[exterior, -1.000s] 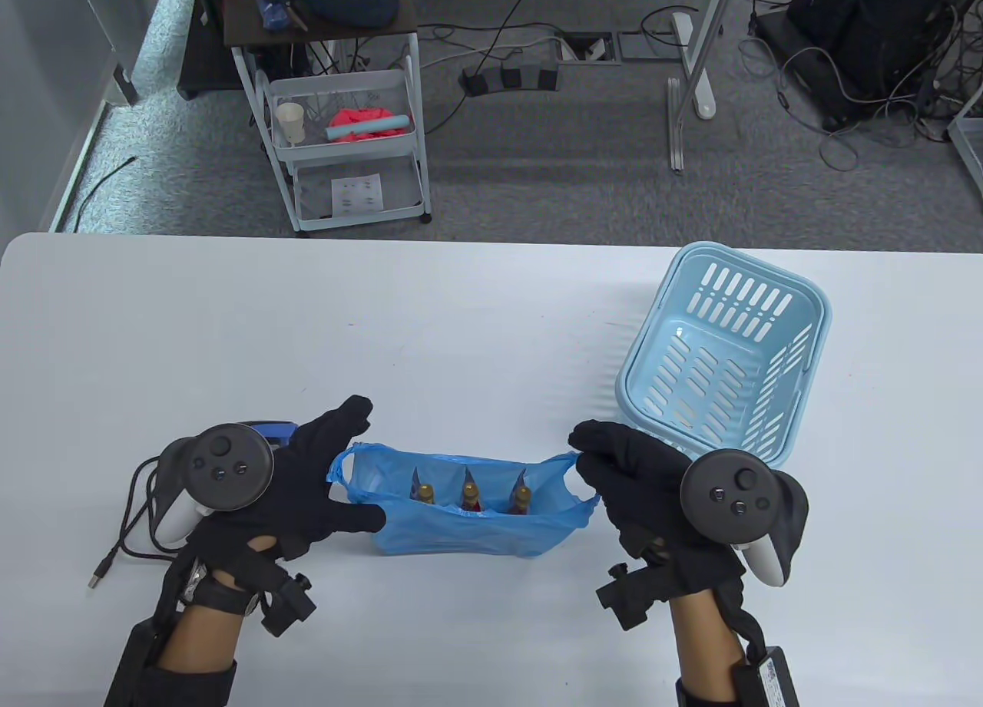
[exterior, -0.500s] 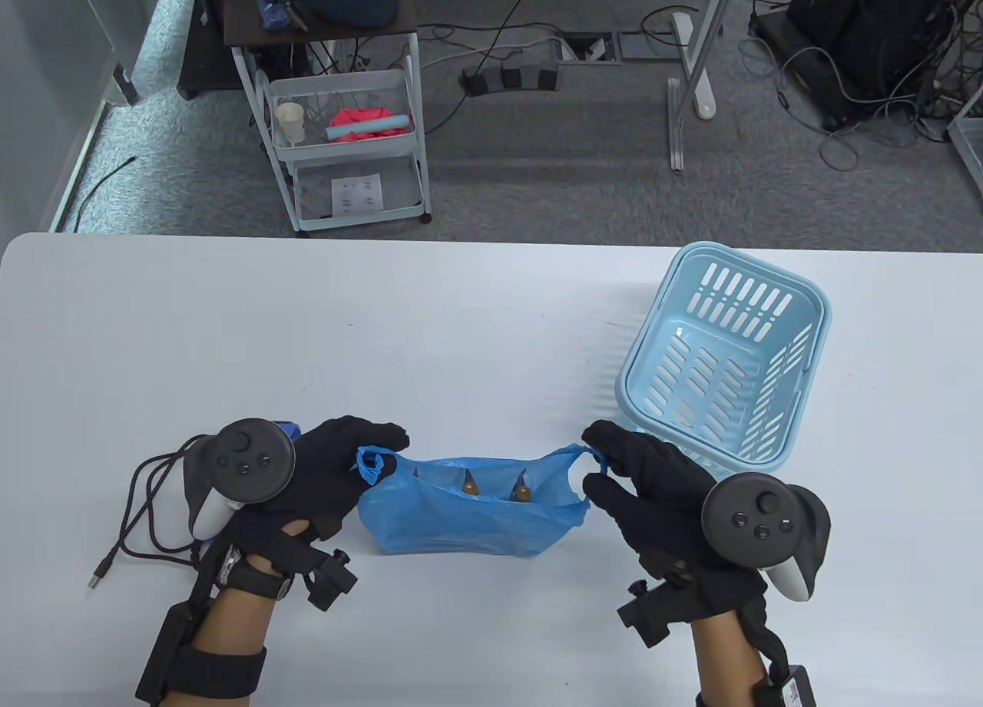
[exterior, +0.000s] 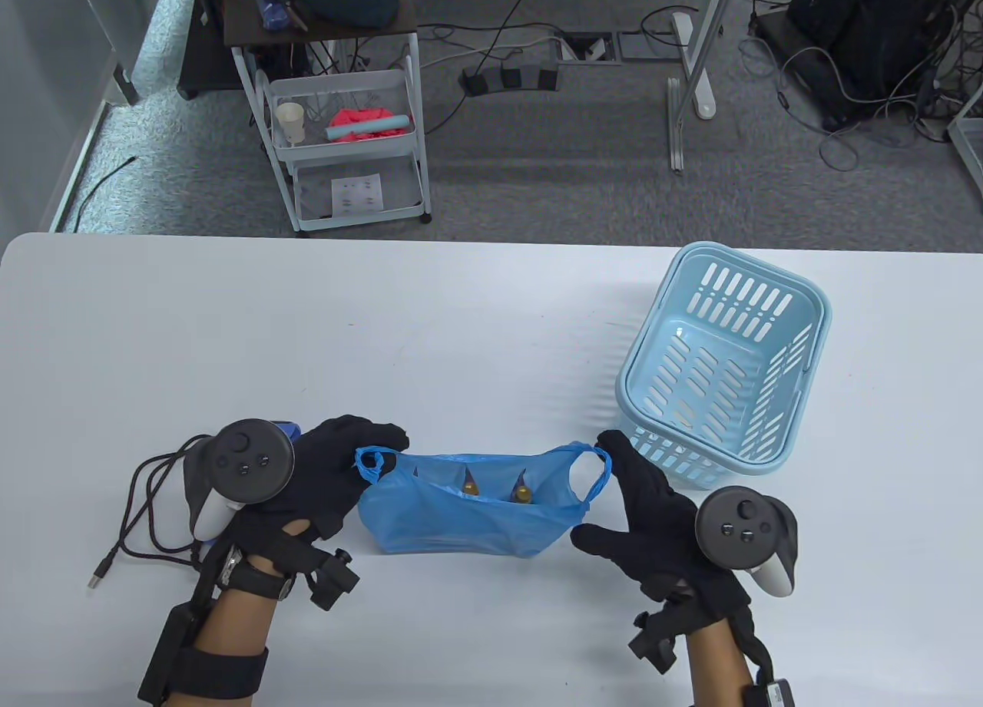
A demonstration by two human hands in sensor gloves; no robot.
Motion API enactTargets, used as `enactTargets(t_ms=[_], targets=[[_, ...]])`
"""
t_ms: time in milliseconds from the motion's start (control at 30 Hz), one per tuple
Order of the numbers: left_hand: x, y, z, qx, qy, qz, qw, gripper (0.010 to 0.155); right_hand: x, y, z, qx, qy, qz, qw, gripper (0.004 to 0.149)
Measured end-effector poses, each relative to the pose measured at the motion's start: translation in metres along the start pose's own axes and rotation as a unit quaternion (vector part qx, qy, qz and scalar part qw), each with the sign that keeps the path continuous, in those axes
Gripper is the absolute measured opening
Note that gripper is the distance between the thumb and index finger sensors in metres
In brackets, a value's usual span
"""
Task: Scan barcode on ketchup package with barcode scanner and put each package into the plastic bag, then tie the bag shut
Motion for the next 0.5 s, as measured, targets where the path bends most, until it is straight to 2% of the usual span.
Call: enactTargets(t_ms=[100,267,367,500], targets=[[0.001,0.0,0.0,0.0,-0.001,0.001,1.0,0.042,-0.006,-0.008,-0.012,0.011,-0.017,-0.045,0.999,0.106],[0.003,0.003,-0.001,0.003,-0.008,-0.005,1.0,0.042,-0.011,-0.011,-0.032,0.034,-0.052,-0.078,0.995,0.104],[0.006,0.006,-0.002,0.007,-0.013,-0.01,1.0,0.042,-0.013,-0.009,-0.038,0.045,-0.079,-0.083,0.992,0.095],[0.011,0.017,-0.004,0.018,-0.022,-0.034,0.999,0.042,-0.015,-0.003,-0.044,0.052,-0.094,-0.074,0.991,0.072]])
Point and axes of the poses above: the tracker on the back of each hand, its own y axis roughly to the thumb side, its own z axis roughly from the fingertips to the wrist, x = y × z, the point moved 5 cm from there along -z, roughly from the wrist to the fingertips, and after that the axes turned 12 degrees about -z, right-handed, at the moved point
